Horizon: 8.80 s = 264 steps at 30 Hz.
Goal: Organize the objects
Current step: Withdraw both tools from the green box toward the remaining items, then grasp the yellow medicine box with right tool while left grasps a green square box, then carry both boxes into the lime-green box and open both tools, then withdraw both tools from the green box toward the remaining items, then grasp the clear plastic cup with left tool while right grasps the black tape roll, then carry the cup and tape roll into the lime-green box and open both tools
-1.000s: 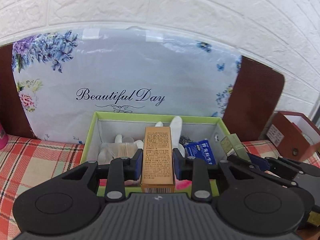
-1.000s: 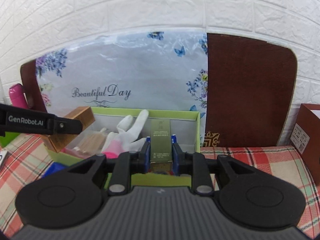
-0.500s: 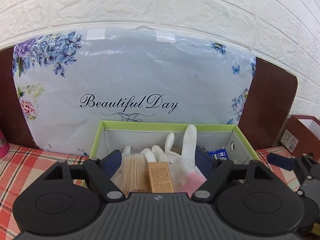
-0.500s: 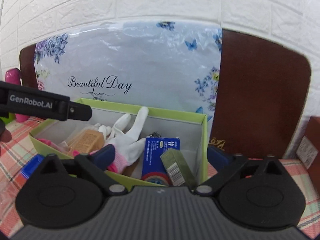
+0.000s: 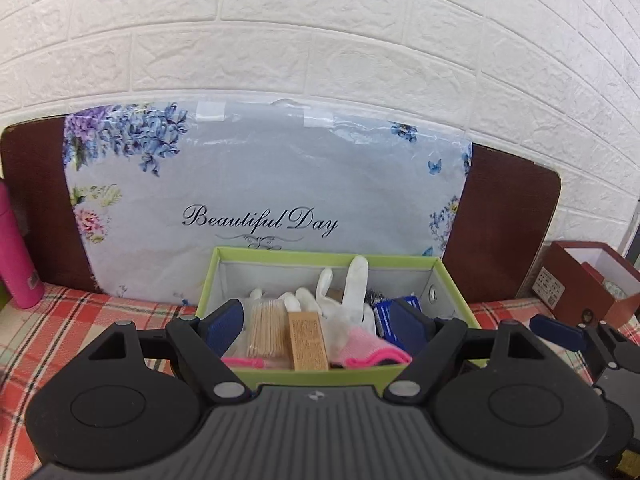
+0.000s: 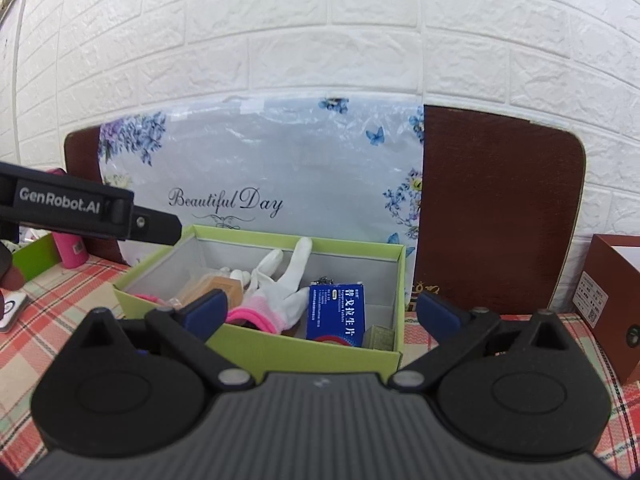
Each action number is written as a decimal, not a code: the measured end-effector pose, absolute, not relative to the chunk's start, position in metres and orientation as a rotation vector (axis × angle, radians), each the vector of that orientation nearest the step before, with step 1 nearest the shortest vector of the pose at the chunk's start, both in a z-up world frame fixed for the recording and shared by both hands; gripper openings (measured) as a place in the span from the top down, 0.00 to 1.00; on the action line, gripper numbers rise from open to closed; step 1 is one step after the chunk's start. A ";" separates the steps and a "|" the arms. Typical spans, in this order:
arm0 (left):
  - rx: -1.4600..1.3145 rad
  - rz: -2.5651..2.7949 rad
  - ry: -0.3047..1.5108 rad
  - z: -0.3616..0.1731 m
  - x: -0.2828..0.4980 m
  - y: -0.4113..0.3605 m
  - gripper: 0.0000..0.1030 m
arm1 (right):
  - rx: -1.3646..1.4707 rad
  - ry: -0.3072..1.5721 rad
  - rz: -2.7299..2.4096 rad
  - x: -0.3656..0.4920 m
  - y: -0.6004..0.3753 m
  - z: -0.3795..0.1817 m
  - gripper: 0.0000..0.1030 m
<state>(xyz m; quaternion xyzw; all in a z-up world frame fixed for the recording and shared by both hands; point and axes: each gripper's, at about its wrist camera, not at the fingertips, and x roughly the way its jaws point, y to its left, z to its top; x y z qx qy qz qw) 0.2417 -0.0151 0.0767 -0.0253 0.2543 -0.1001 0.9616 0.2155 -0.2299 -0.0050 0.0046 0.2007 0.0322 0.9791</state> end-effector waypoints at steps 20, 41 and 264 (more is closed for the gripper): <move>-0.030 -0.201 0.613 0.026 0.131 -0.017 0.19 | 0.108 0.473 0.024 0.083 -0.231 -0.053 0.00; -0.128 -0.164 0.705 -0.024 0.104 0.008 0.19 | 0.097 0.603 -0.004 0.102 -0.237 -0.100 0.00; -0.357 -0.034 0.637 -0.035 0.113 0.108 0.51 | -0.051 0.632 0.211 0.193 -0.097 -0.111 0.55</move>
